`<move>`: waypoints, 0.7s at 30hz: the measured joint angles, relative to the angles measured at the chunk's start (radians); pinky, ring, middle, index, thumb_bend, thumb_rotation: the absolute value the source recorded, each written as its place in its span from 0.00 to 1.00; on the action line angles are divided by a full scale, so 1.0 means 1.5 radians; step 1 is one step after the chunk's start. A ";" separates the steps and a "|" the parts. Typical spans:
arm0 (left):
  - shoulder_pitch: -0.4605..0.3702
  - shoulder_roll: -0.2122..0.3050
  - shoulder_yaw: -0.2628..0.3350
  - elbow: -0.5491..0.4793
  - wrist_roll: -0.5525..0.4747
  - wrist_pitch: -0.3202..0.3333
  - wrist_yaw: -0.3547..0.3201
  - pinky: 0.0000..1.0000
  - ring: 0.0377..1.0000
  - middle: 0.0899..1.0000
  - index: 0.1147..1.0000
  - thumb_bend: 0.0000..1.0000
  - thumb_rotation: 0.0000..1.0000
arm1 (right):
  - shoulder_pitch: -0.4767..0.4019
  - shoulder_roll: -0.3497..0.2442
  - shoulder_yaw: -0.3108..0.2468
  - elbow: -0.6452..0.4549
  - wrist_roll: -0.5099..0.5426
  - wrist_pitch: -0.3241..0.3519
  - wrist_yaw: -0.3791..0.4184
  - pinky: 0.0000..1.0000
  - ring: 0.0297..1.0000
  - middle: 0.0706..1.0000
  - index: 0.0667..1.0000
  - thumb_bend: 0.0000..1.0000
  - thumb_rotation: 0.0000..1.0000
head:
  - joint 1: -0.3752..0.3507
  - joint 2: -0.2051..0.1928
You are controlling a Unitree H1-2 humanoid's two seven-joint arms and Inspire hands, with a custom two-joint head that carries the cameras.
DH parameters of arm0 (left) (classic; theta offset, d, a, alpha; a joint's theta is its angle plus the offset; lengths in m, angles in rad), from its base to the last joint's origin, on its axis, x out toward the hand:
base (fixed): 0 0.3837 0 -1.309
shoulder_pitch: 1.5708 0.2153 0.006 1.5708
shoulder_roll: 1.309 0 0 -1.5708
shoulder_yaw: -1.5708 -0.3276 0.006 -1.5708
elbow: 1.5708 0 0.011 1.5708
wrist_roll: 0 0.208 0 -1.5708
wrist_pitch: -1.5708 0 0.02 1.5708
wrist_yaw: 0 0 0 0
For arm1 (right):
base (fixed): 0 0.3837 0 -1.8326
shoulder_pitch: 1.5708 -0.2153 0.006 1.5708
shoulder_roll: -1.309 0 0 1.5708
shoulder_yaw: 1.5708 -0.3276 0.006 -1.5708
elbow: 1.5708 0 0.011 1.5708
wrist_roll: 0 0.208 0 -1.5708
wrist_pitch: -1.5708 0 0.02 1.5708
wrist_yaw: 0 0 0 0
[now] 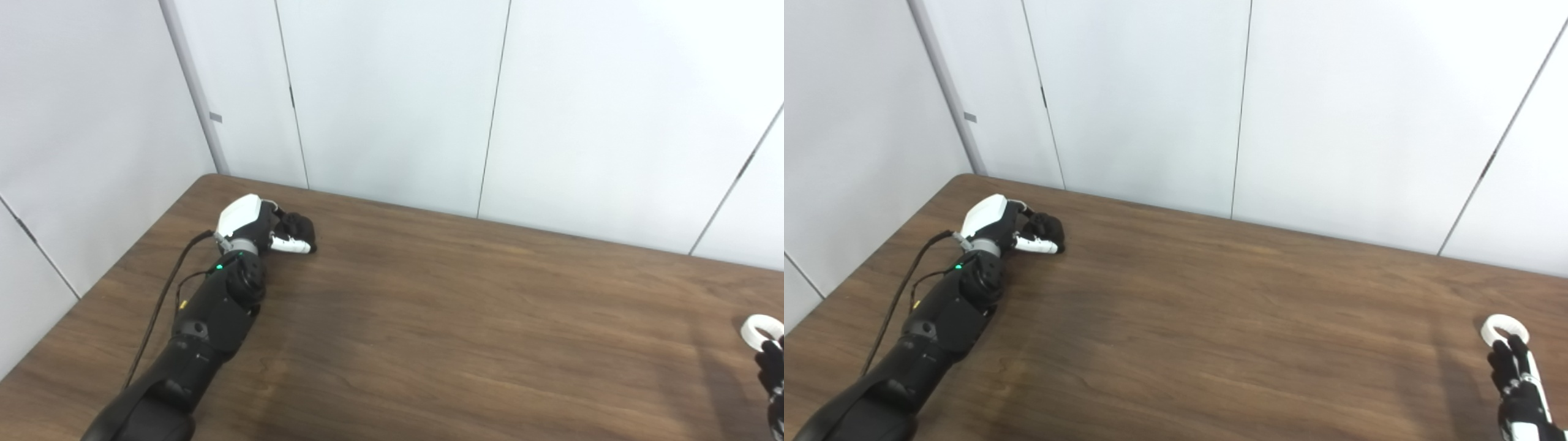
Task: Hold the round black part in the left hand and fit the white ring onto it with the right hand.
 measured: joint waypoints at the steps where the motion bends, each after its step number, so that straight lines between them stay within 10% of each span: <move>1: 0.000 0.000 0.003 0.001 -0.003 -0.002 0.003 1.00 0.91 0.78 0.43 0.54 0.06 | 0.000 0.000 0.000 0.000 -0.001 0.000 0.000 1.00 0.96 0.96 1.00 0.46 1.00 | 0.000 0.000; 21: 0.015 -0.001 0.004 -0.004 -0.006 -0.035 0.027 1.00 0.89 0.75 0.42 0.52 0.04 | 0.000 0.000 0.000 -0.001 -0.002 0.001 -0.002 1.00 0.96 0.96 1.00 0.47 1.00 | 0.001 0.001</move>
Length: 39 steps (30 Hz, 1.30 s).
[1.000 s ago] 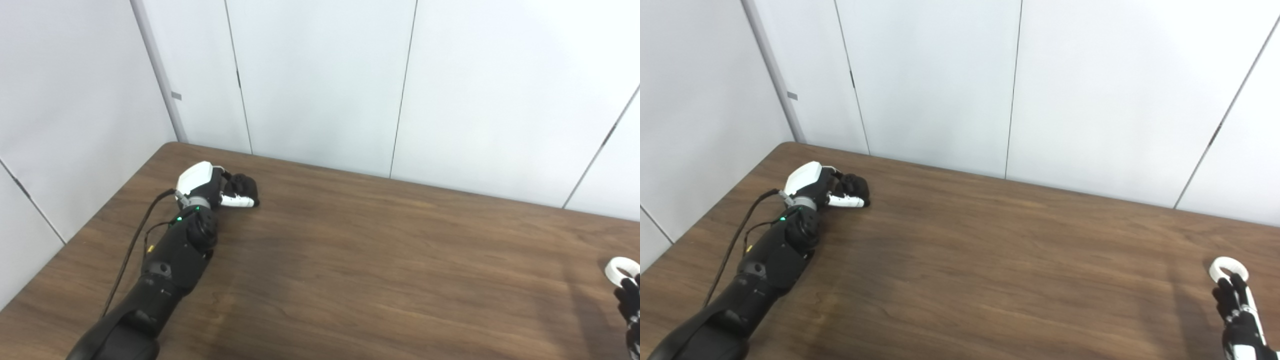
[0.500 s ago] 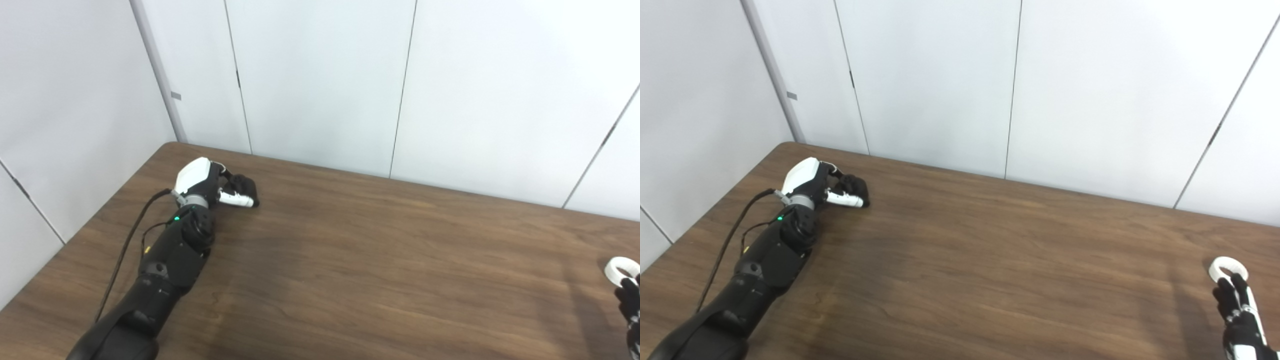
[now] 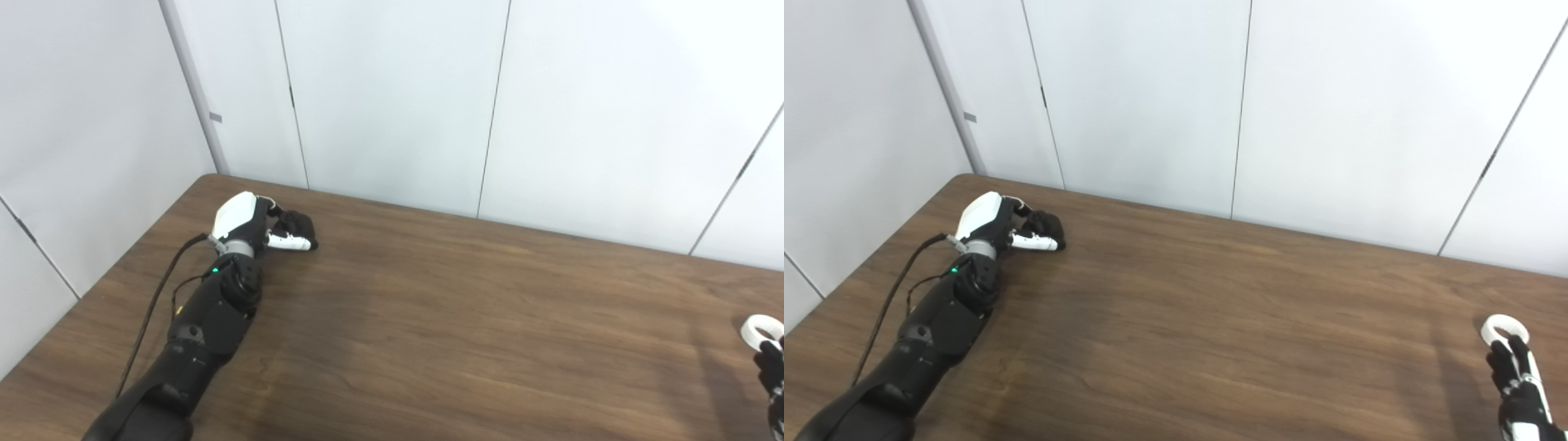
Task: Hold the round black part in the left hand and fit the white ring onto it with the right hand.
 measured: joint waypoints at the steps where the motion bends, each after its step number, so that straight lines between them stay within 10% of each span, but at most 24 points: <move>1: 0.004 0.000 -0.002 -0.007 0.002 0.000 0.000 1.00 0.89 0.75 0.42 0.52 0.04 | 0.000 0.000 0.000 0.000 -0.002 0.000 0.000 1.00 0.95 0.96 1.00 0.47 1.00 | 0.000 0.000; 39: 0.137 -0.051 -0.062 -0.386 0.048 0.070 -0.149 1.00 0.86 0.75 0.42 0.52 0.05 | -0.001 0.011 0.001 -0.003 -0.052 -0.001 -0.020 0.95 0.89 0.90 0.95 0.51 1.00 | -0.064 0.016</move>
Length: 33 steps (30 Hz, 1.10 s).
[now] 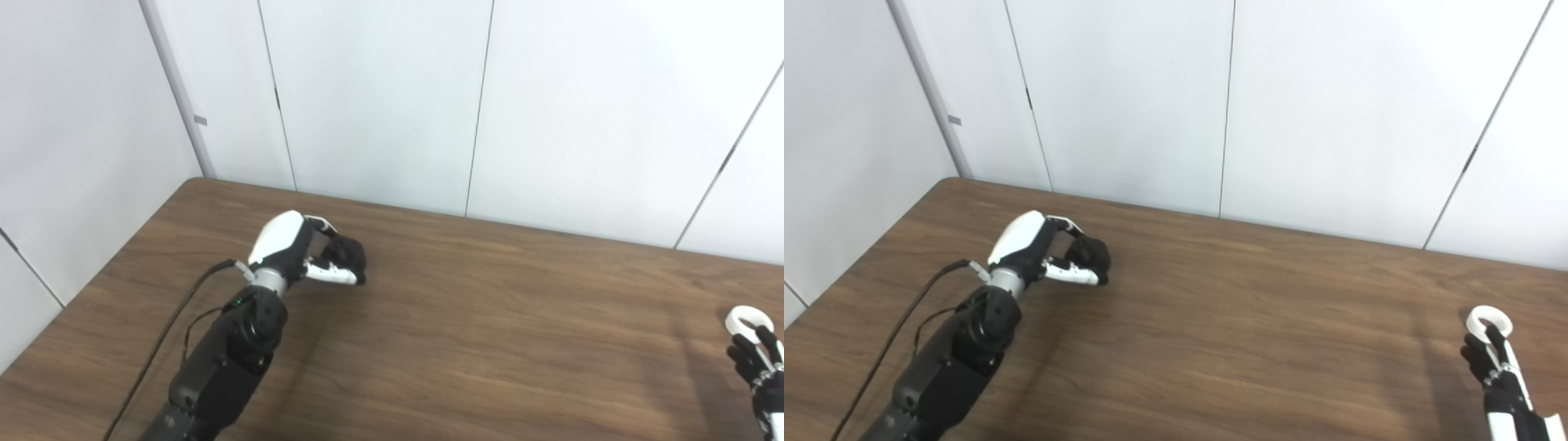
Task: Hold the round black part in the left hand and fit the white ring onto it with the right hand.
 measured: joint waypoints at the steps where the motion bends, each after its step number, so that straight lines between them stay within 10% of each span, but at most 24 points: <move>1: 0.004 -0.003 -0.005 -0.011 0.006 0.000 -0.004 1.00 0.85 0.74 0.42 0.52 0.05 | 0.000 0.000 0.000 0.000 -0.002 0.000 -0.001 0.94 0.89 0.90 0.95 0.51 1.00 | -0.004 0.002; 33: 0.122 -0.116 -0.170 -0.087 0.201 -0.166 -0.008 1.00 0.85 0.74 0.42 0.52 0.06 | 0.020 0.058 0.040 -0.057 -0.076 0.062 -0.030 0.93 0.89 0.89 0.95 0.55 1.00 | -0.112 0.063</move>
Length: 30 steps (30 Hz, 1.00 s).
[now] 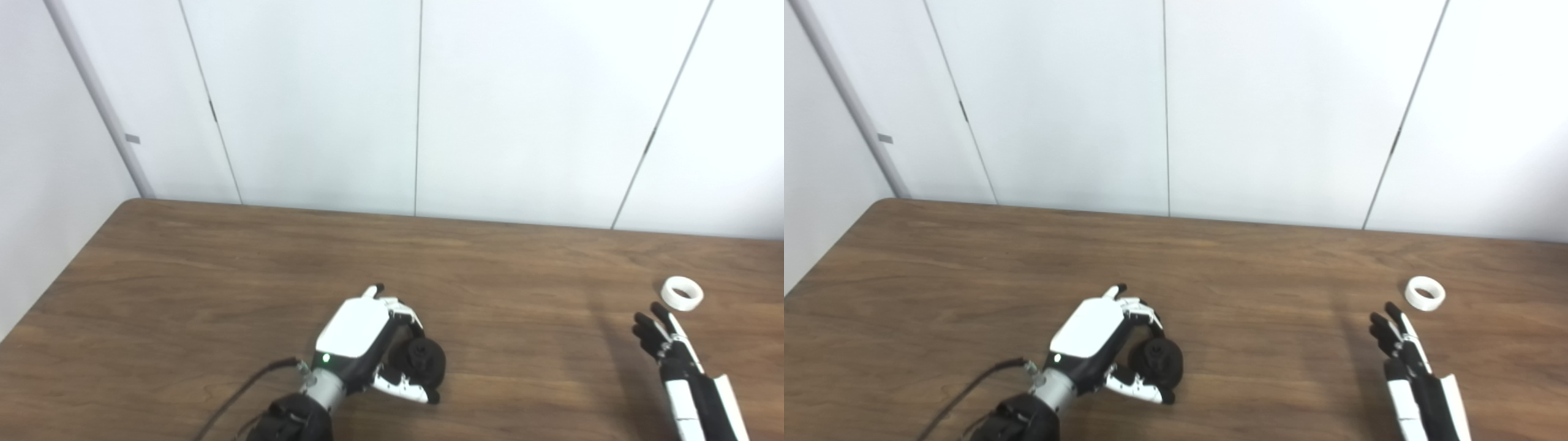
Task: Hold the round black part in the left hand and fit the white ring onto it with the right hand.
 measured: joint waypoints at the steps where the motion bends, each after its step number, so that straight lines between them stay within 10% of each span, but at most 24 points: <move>1: 0.002 -0.001 0.000 -0.002 0.003 0.000 -0.001 1.00 0.85 0.74 0.42 0.52 0.06 | 0.001 0.001 0.001 -0.002 0.000 0.007 0.000 0.93 0.89 0.89 0.95 0.54 1.00 | 0.000 0.000; 30: 0.081 -0.035 -0.049 -0.069 0.020 -0.040 -0.043 1.00 0.95 0.83 0.42 0.52 0.05 | 0.023 0.044 0.054 -0.051 -0.030 0.095 -0.038 0.94 0.88 0.88 0.94 0.50 1.00 | -0.080 0.089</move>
